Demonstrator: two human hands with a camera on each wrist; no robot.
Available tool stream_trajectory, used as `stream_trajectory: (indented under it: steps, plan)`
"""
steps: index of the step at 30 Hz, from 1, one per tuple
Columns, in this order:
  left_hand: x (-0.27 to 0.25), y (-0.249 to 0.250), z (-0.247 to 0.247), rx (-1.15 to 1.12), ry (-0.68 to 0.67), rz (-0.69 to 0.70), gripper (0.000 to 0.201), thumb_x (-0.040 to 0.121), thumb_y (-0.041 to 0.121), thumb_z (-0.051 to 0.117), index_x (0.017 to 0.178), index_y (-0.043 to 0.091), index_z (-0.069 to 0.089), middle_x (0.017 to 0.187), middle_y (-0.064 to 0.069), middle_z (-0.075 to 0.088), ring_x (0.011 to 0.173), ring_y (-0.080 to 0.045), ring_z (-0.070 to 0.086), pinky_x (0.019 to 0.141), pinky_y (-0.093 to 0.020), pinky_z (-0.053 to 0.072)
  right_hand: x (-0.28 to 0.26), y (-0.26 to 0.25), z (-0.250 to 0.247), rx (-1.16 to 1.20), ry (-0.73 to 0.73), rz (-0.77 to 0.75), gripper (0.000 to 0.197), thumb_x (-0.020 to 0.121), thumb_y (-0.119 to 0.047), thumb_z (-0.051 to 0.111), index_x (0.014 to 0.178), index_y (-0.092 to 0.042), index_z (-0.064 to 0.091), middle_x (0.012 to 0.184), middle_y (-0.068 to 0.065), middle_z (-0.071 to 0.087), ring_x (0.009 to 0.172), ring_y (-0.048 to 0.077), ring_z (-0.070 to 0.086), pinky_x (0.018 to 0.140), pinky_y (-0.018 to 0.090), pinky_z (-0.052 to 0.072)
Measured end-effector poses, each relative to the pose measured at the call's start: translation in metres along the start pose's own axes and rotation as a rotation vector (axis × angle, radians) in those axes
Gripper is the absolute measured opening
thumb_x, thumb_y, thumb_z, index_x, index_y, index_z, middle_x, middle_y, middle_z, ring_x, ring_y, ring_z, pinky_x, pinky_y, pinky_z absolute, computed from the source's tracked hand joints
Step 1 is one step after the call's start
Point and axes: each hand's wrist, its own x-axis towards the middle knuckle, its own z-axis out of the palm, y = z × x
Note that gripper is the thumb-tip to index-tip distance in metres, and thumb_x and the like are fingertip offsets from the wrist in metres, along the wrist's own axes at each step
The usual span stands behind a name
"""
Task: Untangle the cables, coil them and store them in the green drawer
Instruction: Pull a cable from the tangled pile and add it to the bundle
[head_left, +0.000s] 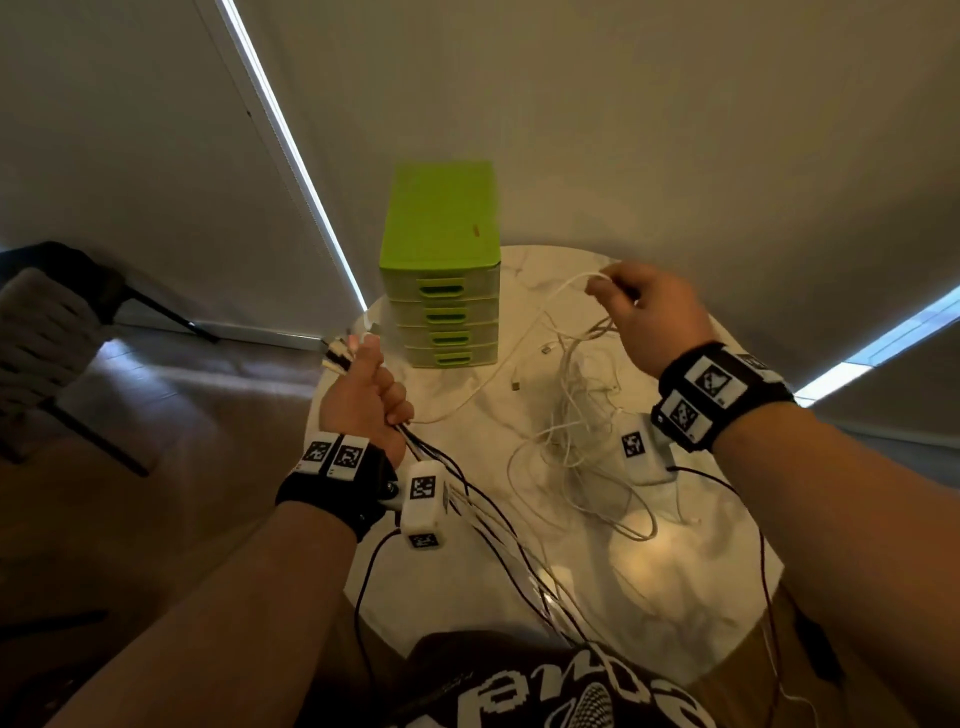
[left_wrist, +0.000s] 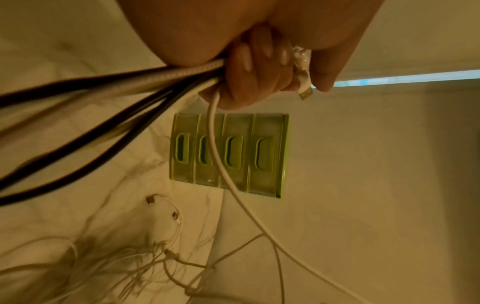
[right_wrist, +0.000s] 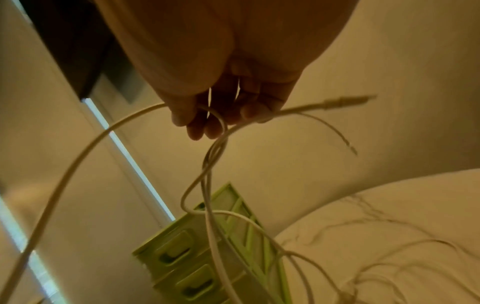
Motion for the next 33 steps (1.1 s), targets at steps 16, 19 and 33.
stream_trajectory:
  steps: [16,19,33]
  plan:
    - [-0.036,-0.025,0.058,0.919,-0.386,0.088,0.031,0.088,0.015,0.074,0.063,0.016,0.056,0.048,0.001,0.040,0.041,-0.018,0.034,0.043,-0.025,0.030,-0.029,-0.012,0.043,-0.328,-0.365,-0.238,0.019,0.098,-0.030,0.060,0.107,-0.021,0.073,0.095,0.001,0.070,0.086,0.024,0.062,0.072,0.035,0.048]
    - [-0.038,-0.023,0.063,0.644,-0.429,0.062,0.021,0.097,0.011,0.064,0.078,0.012,0.054,0.050,0.003,0.032,0.041,-0.013,0.026,0.041,-0.020,0.024,-0.037,-0.008,0.053,-0.195,-0.396,-0.107,0.010,0.096,-0.024,0.062,0.096,-0.021,0.072,0.088,-0.002,0.070,0.081,0.019,0.062,0.073,0.033,0.049]
    - [-0.028,0.005,0.043,0.013,-0.255,-0.071,0.026,0.103,0.017,0.048,0.078,0.015,0.054,0.045,0.010,0.027,0.036,-0.005,0.020,0.036,-0.019,0.015,-0.020,0.056,0.039,-0.352,-0.241,0.180,0.017,0.094,-0.027,0.066,0.090,-0.013,0.076,0.099,0.007,0.067,0.089,0.028,0.064,0.078,0.034,0.050]
